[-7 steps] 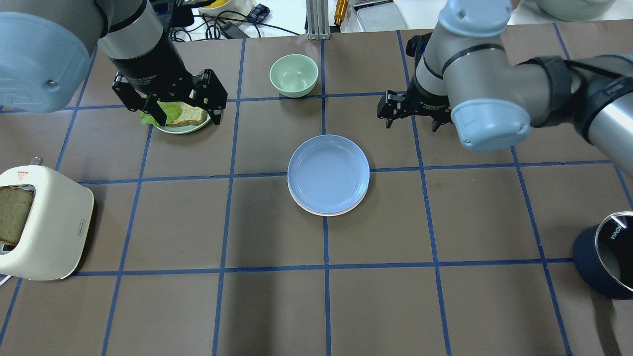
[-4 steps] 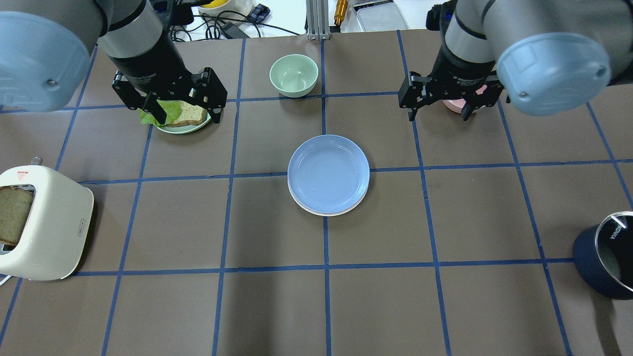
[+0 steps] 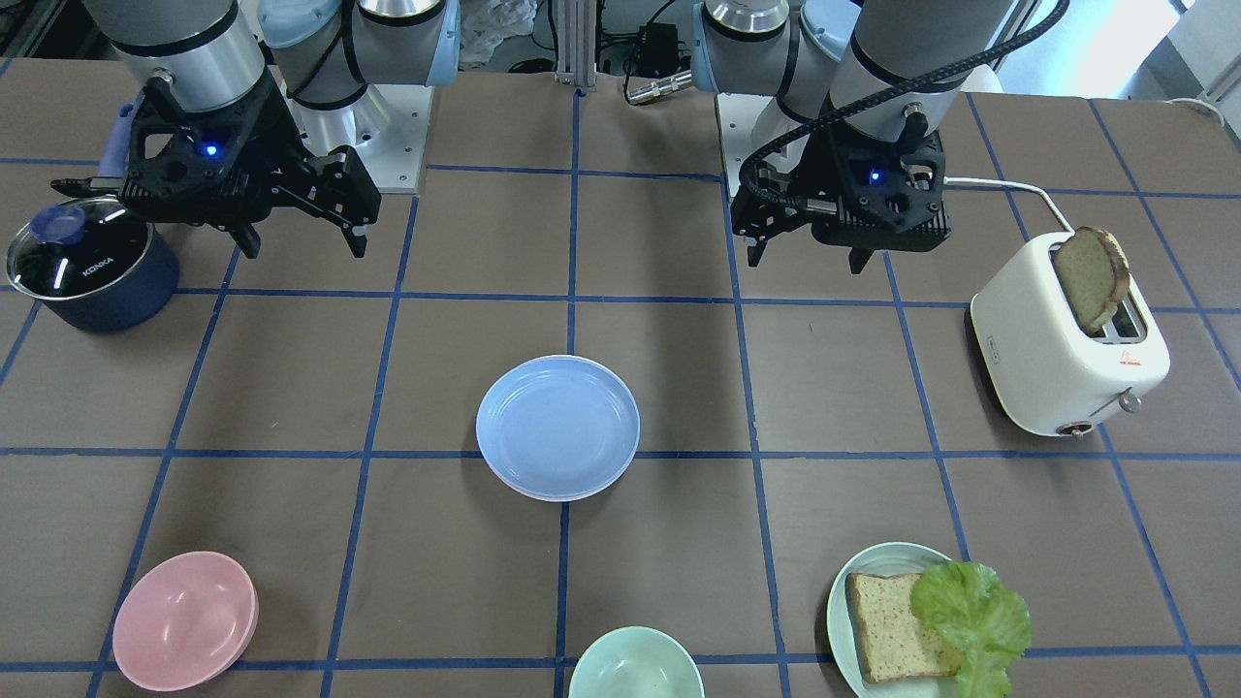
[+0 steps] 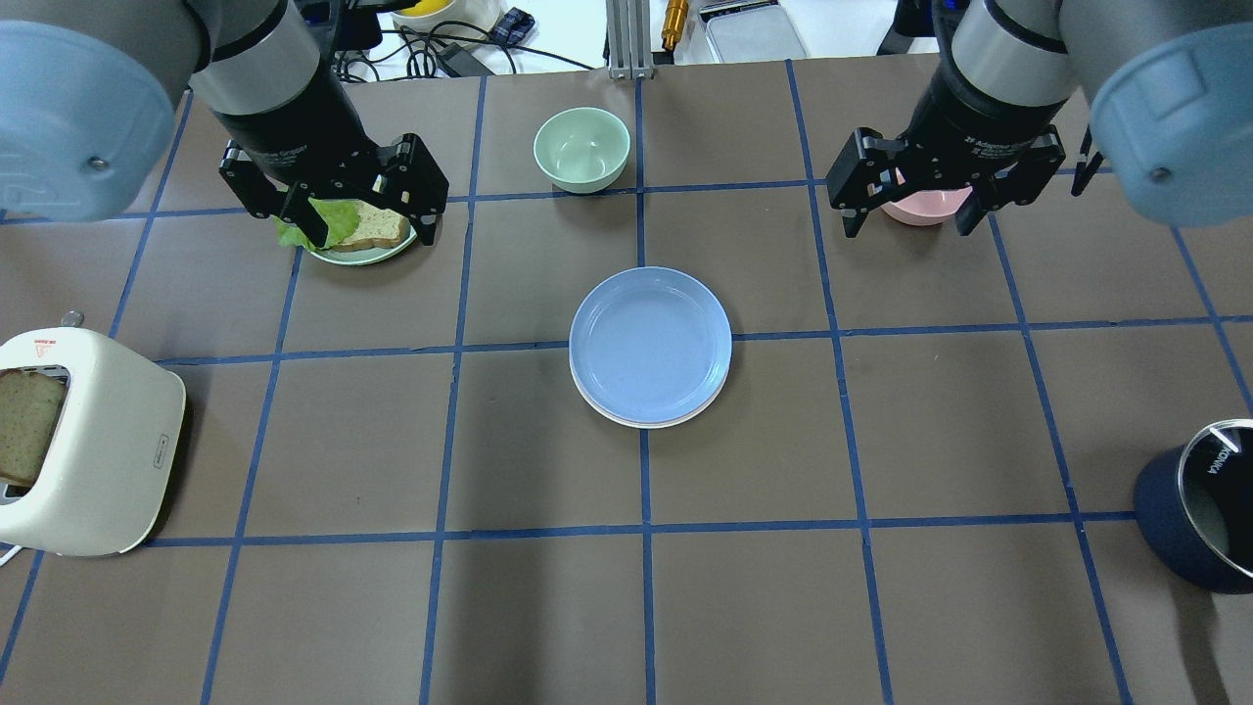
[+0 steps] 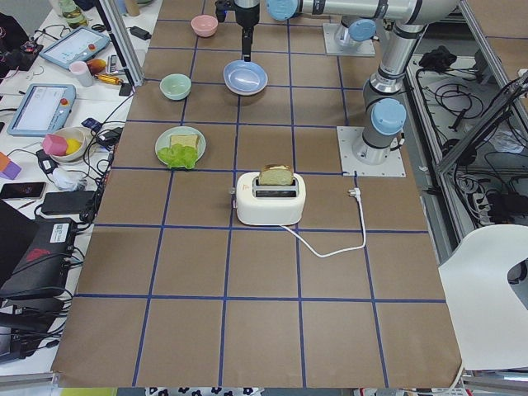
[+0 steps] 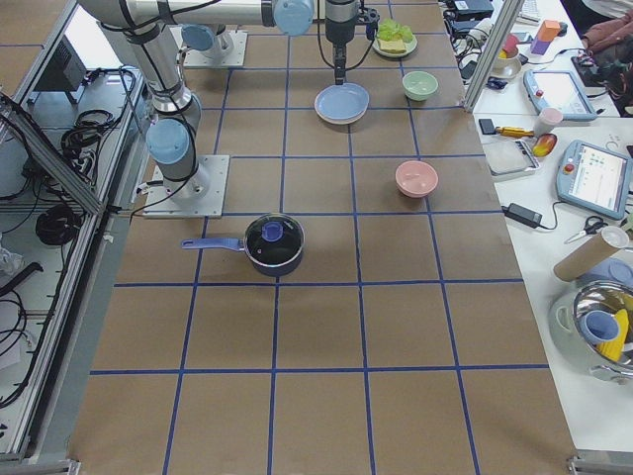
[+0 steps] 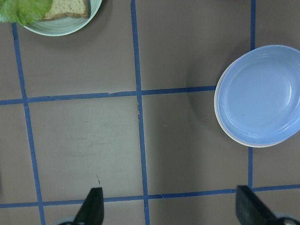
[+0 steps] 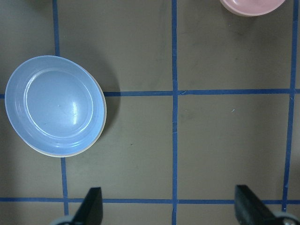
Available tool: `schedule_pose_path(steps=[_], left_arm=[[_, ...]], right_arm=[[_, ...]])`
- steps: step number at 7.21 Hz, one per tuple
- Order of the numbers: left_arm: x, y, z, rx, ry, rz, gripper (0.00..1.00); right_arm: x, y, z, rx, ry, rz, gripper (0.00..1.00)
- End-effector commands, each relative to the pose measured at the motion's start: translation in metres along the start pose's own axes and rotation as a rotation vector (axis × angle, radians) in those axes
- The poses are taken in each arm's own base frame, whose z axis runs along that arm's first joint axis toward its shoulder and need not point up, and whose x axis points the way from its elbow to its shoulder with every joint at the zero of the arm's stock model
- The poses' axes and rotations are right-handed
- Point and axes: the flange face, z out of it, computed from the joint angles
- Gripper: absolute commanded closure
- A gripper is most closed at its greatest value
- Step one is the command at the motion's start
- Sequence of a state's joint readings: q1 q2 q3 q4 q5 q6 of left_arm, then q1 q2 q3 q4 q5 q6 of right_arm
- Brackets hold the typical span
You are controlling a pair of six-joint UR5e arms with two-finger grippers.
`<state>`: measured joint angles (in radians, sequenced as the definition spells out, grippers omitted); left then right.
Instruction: Stack three plates with pink and blue
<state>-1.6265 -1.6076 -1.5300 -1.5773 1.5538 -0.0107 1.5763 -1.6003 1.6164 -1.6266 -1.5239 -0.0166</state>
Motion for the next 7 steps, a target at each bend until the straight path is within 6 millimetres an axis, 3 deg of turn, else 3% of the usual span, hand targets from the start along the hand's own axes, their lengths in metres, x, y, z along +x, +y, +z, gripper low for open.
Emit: schedule_pose_path(steps=[1,7], left_arm=[[-0.0002,0.0031,-0.0010,0.001,0.000,0.000,0.00],[0.0006,0.0063,-0.0014,0.004,0.001,-0.005,0.00]], right_arm=[[0.0015,0.0007,-0.0015,0.000,0.004,-0.047,0.00],[0.0064,0.0010,-0.0030,0.001,0.068,0.014,0.00]])
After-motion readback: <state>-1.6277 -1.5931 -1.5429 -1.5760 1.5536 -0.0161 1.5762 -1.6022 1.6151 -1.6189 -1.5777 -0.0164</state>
